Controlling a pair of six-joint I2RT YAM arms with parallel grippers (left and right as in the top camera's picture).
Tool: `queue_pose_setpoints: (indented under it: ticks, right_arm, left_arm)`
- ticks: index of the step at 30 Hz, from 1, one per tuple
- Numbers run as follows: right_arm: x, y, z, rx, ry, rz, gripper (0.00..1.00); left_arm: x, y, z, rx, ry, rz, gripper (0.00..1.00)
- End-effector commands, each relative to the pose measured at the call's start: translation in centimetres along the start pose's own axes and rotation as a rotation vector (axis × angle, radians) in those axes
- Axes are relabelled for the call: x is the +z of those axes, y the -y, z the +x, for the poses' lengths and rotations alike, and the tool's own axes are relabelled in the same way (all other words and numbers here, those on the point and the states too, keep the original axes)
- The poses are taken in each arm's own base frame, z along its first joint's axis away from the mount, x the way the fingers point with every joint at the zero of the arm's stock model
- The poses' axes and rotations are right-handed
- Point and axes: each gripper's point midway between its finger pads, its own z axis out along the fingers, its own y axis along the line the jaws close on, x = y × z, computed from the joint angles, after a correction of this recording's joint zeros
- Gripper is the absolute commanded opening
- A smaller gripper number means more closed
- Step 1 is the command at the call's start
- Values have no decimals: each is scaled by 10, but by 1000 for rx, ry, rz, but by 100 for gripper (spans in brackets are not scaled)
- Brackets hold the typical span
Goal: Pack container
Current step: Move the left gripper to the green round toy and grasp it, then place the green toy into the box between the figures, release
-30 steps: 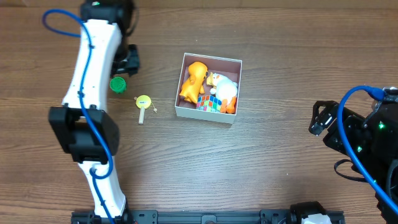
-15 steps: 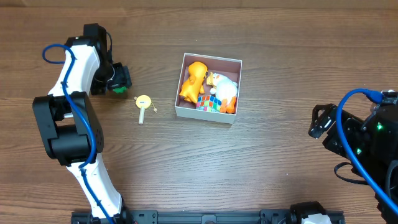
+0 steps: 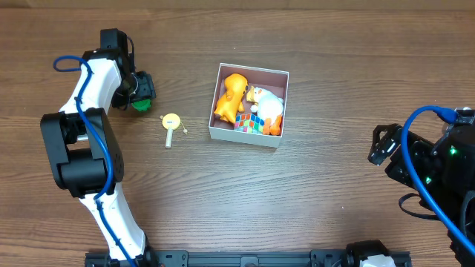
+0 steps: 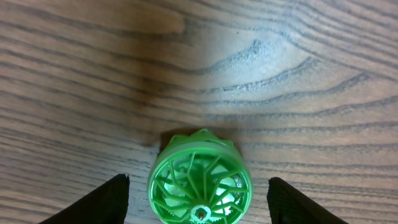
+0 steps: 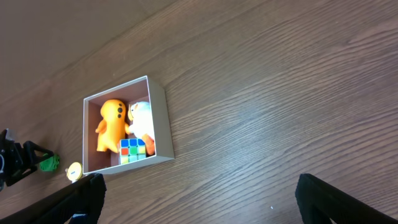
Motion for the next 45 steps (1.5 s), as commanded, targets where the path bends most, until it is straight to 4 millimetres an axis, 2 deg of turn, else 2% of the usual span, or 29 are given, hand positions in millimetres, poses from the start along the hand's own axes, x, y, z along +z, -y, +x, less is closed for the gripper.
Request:
queue_pose_setpoints:
  ticks: [1, 6, 10, 22, 24, 26, 28, 33, 36, 41, 42, 45]
  right_arm:
    - [-5, 1, -2, -4, 19, -3, 100]
    - [-5, 1, -2, -4, 19, -3, 100]
    - [-5, 1, -2, -4, 18, -2, 100]
    - [-5, 2, -1, -5, 13, 1, 100]
    - [-5, 2, -1, -5, 14, 1, 100]
    - [-5, 2, -1, -5, 13, 2, 100]
    - [-5, 2, -1, -5, 13, 1, 100]
    - [-5, 2, -1, -5, 14, 1, 100]
    - [-5, 1, -2, -4, 18, -2, 100]
    - [-5, -1, -5, -2, 32, -10, 100]
    - [-5, -1, -6, -2, 33, -11, 100]
    - [-5, -2, -7, -1, 40, -16, 100]
  left_arm:
    - [4, -2, 7, 27, 9, -8, 75]
    - [11, -3, 14, 63, 0, -9, 74]
    - [12, -2, 10, 108, 16, -7, 73]
    - [12, -2, 8, 130, 26, -6, 49]
    - [12, -1, 8, 130, 25, -5, 47]
    - [10, 3, 8, 131, 23, 21, 51]
    - [5, 8, 6, 131, 19, 48, 49]
    - [-28, 19, -6, 134, 9, 86, 42]
    - [-61, 41, -9, 159, -3, 146, 39]
    - [-115, 90, -2, 264, 21, 189, 37]
    - [-130, 109, 5, 309, 34, 203, 36]
    - [-160, 153, 28, 414, 67, 238, 34]
